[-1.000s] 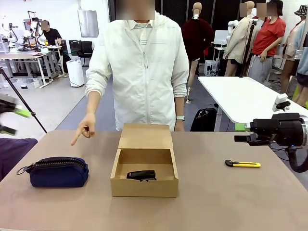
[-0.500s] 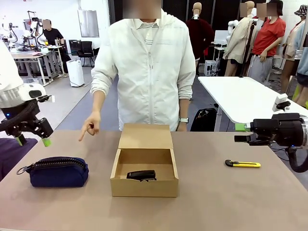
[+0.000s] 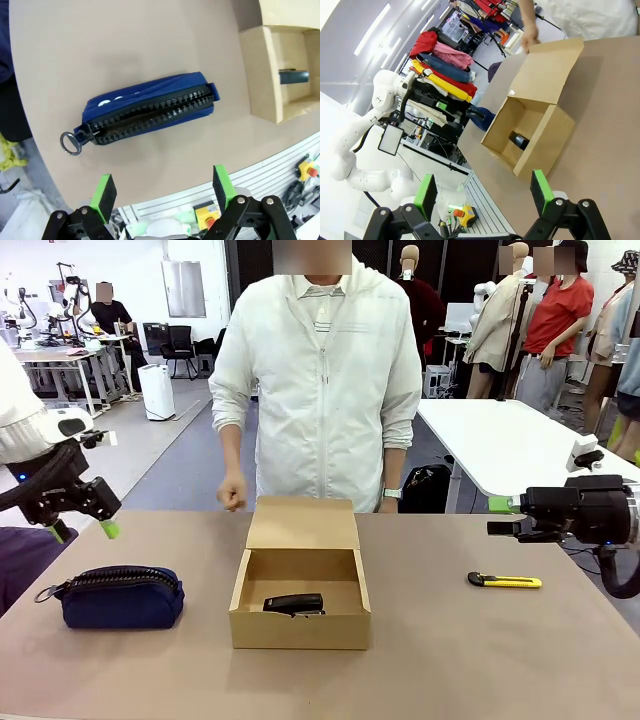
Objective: Pack the items into the box.
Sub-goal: Pick up the item specified by the human and place it in the Mailer Box.
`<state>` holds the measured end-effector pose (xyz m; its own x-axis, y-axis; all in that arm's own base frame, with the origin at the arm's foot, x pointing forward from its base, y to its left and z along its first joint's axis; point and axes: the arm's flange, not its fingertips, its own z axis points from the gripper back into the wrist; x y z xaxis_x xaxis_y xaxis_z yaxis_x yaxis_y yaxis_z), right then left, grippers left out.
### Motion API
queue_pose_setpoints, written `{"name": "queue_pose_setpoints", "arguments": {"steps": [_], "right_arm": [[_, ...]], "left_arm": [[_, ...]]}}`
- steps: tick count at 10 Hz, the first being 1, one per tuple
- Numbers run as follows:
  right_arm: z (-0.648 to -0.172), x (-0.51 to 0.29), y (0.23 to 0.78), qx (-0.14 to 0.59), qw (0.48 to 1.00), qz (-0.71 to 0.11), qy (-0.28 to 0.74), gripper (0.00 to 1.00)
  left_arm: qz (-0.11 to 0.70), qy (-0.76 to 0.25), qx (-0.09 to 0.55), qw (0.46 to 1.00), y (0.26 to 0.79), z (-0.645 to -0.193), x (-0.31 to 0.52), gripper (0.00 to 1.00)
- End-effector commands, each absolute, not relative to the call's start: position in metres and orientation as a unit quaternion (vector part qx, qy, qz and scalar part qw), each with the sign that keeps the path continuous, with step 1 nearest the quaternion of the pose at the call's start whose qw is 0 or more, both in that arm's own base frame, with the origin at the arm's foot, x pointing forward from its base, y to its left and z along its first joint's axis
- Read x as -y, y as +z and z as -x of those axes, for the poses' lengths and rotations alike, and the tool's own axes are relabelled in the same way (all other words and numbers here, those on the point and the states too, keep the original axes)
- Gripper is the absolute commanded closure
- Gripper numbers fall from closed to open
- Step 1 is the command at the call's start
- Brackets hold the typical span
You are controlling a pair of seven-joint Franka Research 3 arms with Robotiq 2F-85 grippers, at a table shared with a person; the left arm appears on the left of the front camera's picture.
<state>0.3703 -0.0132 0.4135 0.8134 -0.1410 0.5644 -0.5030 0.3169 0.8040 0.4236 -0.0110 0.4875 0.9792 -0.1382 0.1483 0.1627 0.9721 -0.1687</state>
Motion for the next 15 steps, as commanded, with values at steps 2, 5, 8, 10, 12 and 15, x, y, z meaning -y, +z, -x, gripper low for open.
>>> {"name": "queue_pose_setpoints", "arguments": {"steps": [2, 5, 8, 10, 12, 15], "right_arm": [[-0.371, 0.012, 0.416, 0.289, 0.759, -0.572, 0.115, 0.0], [-0.371, 0.012, 0.416, 0.289, 0.759, -0.572, 0.115, 0.0], [-0.371, 0.012, 0.416, 0.289, 0.759, -0.572, 0.115, 0.0], [-0.371, 0.012, 0.416, 0.289, 0.759, -0.572, 0.115, 0.0], [-0.371, 0.012, 0.416, 0.289, 0.759, -0.572, 0.115, 0.0], [-0.371, 0.012, 0.416, 0.289, 0.759, -0.572, 0.115, 0.0]], "left_arm": [[0.079, -0.124, 0.056, 0.988, 0.464, -0.46, 0.018, 0.0], [0.089, -0.121, 0.032, 0.988, 0.439, -0.469, 0.023, 0.0], [0.063, -0.302, 0.109, 0.945, 0.444, -0.474, 0.023, 0.0], [0.11, -0.662, 0.095, 0.735, 0.438, -0.468, 0.022, 0.0], [0.102, -0.759, 0.051, 0.641, 0.433, -0.466, 0.019, 0.0], [0.11, -0.814, 0.061, 0.567, 0.437, -0.458, 0.018, 0.0]]}}
